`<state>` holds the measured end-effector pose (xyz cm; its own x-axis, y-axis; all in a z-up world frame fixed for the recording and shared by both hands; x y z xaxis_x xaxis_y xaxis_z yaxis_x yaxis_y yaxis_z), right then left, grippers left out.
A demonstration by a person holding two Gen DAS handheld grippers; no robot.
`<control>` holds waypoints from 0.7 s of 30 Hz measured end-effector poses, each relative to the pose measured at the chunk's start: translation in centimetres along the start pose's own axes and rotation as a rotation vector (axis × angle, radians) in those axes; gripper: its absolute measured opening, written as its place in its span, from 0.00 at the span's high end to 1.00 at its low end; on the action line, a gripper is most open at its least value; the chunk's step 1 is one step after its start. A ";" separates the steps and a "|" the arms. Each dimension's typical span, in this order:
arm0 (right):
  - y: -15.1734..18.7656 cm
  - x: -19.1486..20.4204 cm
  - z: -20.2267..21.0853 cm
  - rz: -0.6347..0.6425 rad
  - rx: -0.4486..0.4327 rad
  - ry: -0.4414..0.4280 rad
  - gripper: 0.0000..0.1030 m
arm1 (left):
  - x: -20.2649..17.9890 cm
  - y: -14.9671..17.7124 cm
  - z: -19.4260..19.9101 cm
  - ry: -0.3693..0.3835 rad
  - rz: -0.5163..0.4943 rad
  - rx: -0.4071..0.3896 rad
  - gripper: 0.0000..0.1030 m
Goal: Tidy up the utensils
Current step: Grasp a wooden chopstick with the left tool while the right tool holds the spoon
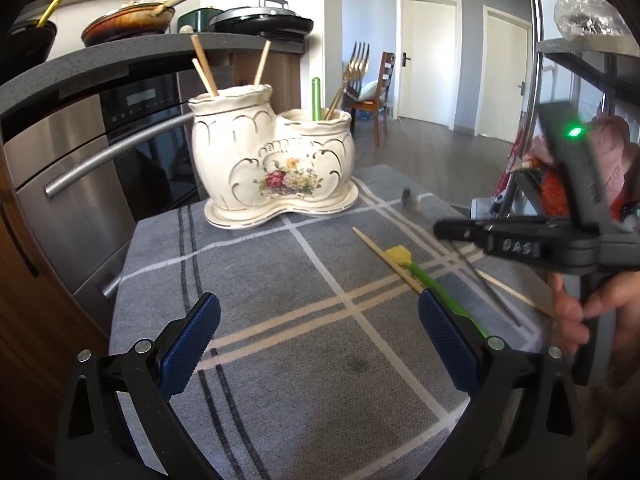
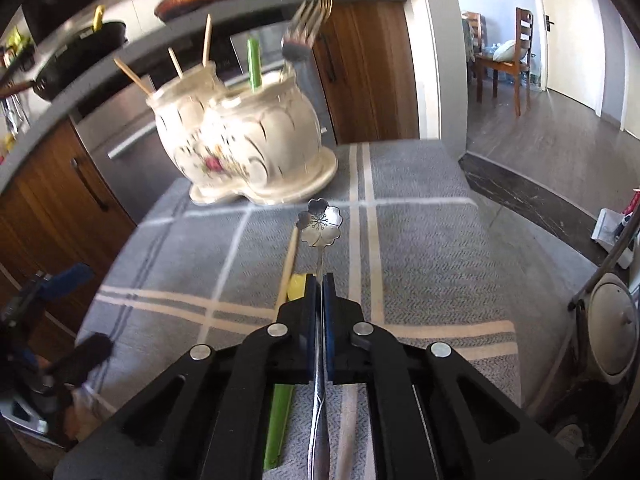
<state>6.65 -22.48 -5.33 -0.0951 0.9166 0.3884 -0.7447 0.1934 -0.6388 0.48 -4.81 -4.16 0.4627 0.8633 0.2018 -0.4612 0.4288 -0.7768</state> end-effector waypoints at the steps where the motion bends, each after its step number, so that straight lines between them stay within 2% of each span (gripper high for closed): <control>1: -0.2 0.0 0.6 0.000 -0.023 -0.019 0.97 | -0.3 -0.1 -0.3 0.005 -0.004 0.016 0.05; 6: -0.2 0.2 3.7 0.029 -0.155 -0.068 0.97 | -2.0 -1.0 -2.8 0.030 0.001 0.140 0.05; 10: -0.5 0.0 6.7 0.048 -0.277 -0.102 0.97 | -2.5 -1.6 -4.8 0.085 0.074 0.224 0.08; 12: -0.6 0.0 8.0 0.066 -0.342 -0.103 0.97 | -2.7 -1.8 -5.5 0.104 0.106 0.252 0.19; 14: -0.7 -0.3 9.0 0.075 -0.391 -0.119 0.97 | -3.2 -2.2 -6.4 0.108 0.111 0.286 0.34; 16: -0.8 -0.5 10.0 0.077 -0.433 -0.144 0.97 | -3.7 -2.4 -7.1 0.096 0.110 0.312 0.43; 21: -1.1 -1.3 11.1 0.069 -0.469 -0.177 0.97 | -4.9 -2.8 -8.2 0.118 0.132 0.349 0.59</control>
<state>0.26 -27.75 2.18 -0.2745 0.8670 0.4159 -0.3600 0.3084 -0.8805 5.75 -12.44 -7.88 0.4568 0.8891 0.0278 -0.7431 0.3986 -0.5376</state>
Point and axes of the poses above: each gripper's, at about its wrist camera, not at the fingertips, and z roughly against the way its jaws point, x to its left, y to its underside, the point moved 3 cm from there along -z, roughly the way its jaws point, and after that the axes turned 13 degrees about -z, right-handed, at the moved point
